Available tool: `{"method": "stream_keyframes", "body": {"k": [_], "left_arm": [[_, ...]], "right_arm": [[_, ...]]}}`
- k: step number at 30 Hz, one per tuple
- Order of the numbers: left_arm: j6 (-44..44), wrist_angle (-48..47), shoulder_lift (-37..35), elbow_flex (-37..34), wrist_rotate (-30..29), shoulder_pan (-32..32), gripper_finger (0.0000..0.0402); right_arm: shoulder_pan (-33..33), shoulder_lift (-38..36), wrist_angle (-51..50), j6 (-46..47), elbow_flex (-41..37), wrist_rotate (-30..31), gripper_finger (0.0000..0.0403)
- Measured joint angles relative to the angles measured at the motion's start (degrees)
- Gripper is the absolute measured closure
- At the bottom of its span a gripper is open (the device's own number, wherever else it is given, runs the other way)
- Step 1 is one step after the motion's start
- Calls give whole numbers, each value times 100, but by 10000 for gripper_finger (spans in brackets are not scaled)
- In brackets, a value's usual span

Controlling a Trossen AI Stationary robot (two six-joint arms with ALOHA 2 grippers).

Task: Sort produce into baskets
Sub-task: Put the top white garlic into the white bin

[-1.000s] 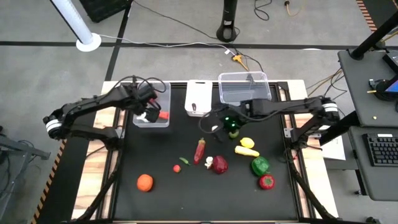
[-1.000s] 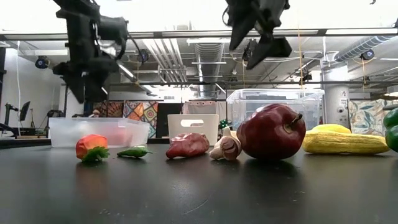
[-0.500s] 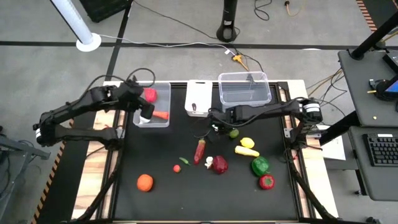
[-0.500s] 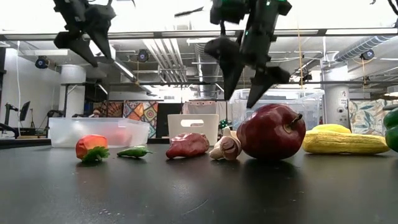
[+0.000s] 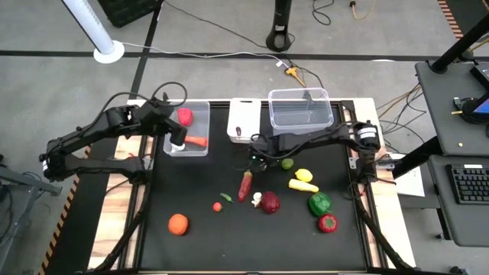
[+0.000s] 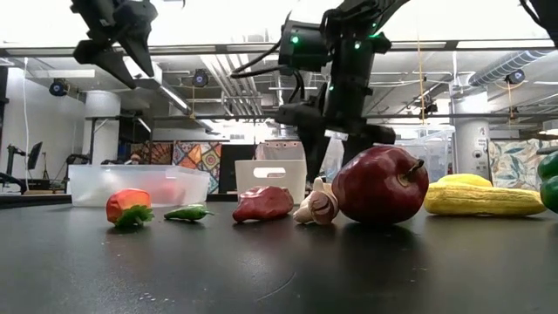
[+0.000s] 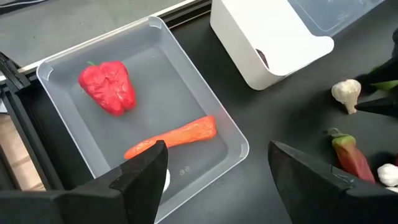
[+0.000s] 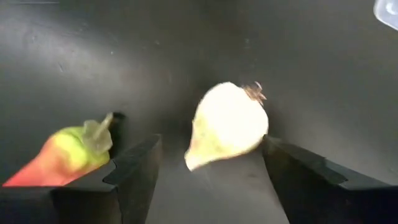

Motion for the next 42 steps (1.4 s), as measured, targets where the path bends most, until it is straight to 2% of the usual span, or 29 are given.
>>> {"method": "stream_keyframes", "body": {"k": [9, 15, 20, 23, 27, 31, 42], "left_arm": [[149, 18, 120, -6, -13, 0, 143], [184, 20, 151, -9, -73, 0, 143], [335, 9, 147, -9, -71, 0, 143], [507, -6, 145, -12, 2, 0, 143], [829, 29, 143, -22, 421, 0, 143], [1032, 227, 132, -24, 941, -3, 143], [653, 486, 39, -26, 964, -129, 143]], "right_arm": [[-28, 310, 134, 0, 0, 120, 179], [-23, 484, 292, -134, 0, 78, 228], [54, 281, 287, -278, -9, -1, 286], [68, -33, 353, -462, 61, -224, 305], [79, -326, 497, -712, 368, -364, 303], [-58, -429, 698, -1044, 992, -359, 301], [-1176, 33, 724, -2140, 2236, -298, 298]]}}
